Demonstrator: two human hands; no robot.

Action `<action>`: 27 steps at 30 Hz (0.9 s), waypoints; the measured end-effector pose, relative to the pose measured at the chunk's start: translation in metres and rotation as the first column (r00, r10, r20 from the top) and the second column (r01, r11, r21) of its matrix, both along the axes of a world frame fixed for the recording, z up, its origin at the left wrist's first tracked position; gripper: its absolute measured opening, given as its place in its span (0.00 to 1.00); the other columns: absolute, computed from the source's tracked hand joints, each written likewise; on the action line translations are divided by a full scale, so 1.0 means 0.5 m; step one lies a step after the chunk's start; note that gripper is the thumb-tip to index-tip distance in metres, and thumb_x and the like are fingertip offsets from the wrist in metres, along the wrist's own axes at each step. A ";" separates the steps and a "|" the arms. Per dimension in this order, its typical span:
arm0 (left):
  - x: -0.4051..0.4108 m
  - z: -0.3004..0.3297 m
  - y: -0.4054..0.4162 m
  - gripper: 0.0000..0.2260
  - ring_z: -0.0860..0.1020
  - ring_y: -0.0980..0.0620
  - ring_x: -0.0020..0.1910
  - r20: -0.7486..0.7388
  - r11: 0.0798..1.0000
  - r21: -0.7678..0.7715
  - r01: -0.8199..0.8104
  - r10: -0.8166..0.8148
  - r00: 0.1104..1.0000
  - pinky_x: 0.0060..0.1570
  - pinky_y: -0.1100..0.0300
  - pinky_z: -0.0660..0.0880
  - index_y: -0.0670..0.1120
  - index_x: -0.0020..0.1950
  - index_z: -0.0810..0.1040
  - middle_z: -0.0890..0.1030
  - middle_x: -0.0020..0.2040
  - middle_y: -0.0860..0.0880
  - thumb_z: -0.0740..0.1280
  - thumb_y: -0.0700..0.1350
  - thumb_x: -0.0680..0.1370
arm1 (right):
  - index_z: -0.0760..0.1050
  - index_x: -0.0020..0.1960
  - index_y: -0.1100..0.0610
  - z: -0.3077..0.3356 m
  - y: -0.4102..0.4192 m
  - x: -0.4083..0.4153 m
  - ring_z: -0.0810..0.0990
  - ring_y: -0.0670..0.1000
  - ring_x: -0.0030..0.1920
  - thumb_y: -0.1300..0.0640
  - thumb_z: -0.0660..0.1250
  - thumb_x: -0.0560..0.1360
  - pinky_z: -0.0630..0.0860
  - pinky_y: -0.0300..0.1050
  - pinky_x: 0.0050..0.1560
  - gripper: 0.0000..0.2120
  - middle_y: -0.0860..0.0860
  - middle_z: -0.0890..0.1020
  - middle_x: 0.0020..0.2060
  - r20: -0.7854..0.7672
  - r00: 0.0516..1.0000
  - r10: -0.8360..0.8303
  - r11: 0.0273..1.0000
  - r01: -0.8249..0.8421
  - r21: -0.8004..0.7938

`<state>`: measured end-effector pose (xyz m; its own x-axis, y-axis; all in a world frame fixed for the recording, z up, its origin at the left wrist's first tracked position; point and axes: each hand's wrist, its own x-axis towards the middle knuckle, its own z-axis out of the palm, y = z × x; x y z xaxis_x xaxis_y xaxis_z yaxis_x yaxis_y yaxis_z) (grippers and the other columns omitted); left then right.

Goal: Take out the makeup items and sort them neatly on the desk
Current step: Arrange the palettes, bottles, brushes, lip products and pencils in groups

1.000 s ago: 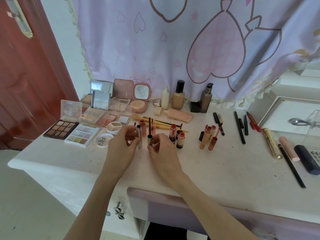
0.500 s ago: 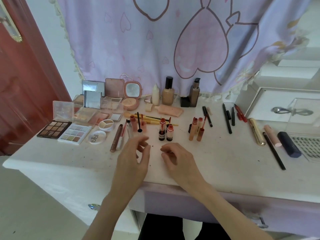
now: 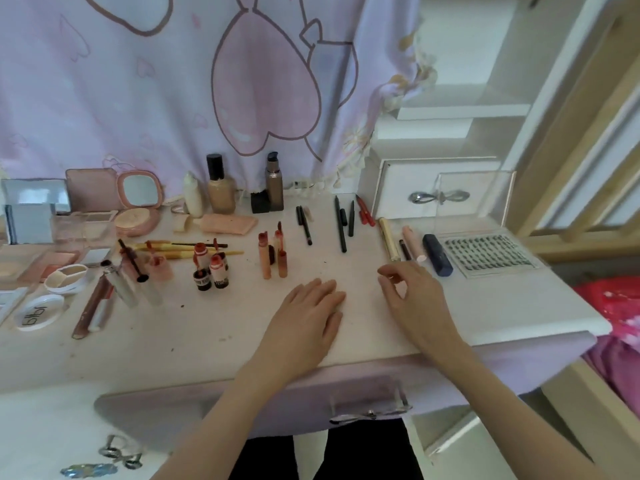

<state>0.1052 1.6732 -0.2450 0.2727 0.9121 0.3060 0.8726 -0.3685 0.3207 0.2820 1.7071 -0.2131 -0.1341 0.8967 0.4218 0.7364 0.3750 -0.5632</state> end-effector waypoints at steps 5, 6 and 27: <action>0.053 0.006 0.072 0.19 0.58 0.55 0.73 0.055 1.000 -0.010 -0.001 0.002 0.998 0.68 0.65 0.48 0.51 0.72 0.65 0.64 0.73 0.53 0.53 0.50 0.81 | 0.72 0.58 0.63 0.029 0.098 0.022 0.72 0.59 0.57 0.55 0.66 0.75 0.69 0.50 0.57 0.16 0.61 0.75 0.58 0.176 0.968 -0.178 0.977 0.195 -0.086; 0.059 0.007 0.081 0.18 0.60 0.55 0.72 0.070 1.000 0.001 -0.008 0.008 0.998 0.68 0.65 0.50 0.51 0.71 0.66 0.65 0.73 0.53 0.54 0.49 0.81 | 0.71 0.59 0.63 0.031 0.113 0.019 0.72 0.59 0.57 0.54 0.66 0.75 0.68 0.50 0.56 0.18 0.61 0.74 0.57 0.228 0.957 -0.182 0.972 0.210 -0.105; 0.057 0.018 0.089 0.16 0.71 0.62 0.56 0.421 1.000 -0.020 -0.022 0.028 0.907 0.55 0.76 0.63 0.50 0.68 0.68 0.71 0.63 0.54 0.58 0.43 0.80 | 0.72 0.43 0.55 0.046 0.096 0.037 0.74 0.39 0.33 0.58 0.65 0.75 0.66 0.29 0.35 0.03 0.46 0.77 0.33 -0.571 0.776 -0.266 0.943 0.331 0.011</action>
